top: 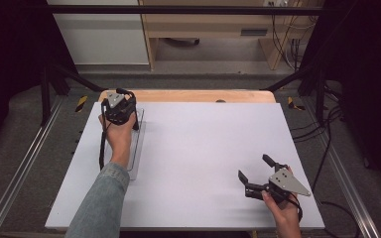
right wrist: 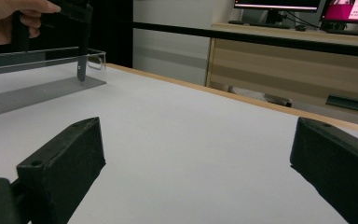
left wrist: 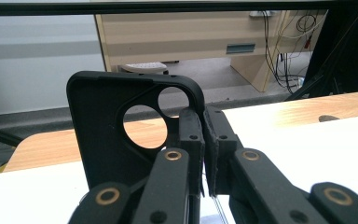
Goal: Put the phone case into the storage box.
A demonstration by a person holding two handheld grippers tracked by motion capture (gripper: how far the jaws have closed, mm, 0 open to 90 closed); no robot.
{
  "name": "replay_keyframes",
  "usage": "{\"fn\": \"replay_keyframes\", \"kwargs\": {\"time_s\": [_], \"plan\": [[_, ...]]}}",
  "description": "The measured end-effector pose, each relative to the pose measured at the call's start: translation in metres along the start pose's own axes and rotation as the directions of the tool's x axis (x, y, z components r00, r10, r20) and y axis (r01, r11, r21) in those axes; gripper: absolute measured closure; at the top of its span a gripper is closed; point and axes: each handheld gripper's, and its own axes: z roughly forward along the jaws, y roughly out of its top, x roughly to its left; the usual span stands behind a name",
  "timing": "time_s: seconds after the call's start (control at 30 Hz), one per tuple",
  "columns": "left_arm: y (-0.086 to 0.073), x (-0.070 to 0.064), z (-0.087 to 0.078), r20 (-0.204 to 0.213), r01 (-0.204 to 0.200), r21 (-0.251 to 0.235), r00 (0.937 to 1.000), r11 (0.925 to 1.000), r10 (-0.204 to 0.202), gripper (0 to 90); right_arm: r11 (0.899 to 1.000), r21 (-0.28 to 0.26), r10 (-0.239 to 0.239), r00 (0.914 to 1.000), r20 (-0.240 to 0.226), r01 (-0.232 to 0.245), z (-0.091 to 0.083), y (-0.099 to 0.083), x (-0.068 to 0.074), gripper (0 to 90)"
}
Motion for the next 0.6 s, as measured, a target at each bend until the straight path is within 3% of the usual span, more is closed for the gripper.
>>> {"fn": "replay_keyframes", "kwargs": {"time_s": [0.27, 0.43, 0.6], "plan": [[-0.0008, -0.0024, 0.0004, 0.003, -0.007, 0.003, 1.0000, 1.0000, 0.007, 86.4, 1.000, 0.000, 0.000, 1.0000, 0.000, 0.000, -0.0002, 0.0001, 0.0001, 3.0], [-0.0017, -0.0050, 0.0014, 0.015, -0.043, 0.011, 0.9990, 0.9990, 0.043, 86.4, 1.000, 0.001, 0.000, 1.0000, 0.000, 0.000, 0.0000, 0.0000, 0.0002, 2.9], [-0.0008, -0.0022, 0.0018, -0.006, 0.010, -0.004, 0.9999, 0.9999, -0.010, 86.4, 1.000, 0.003, 0.002, 1.0000, -0.002, -0.002, 0.0005, -0.0002, 0.0006, 2.9]]}}
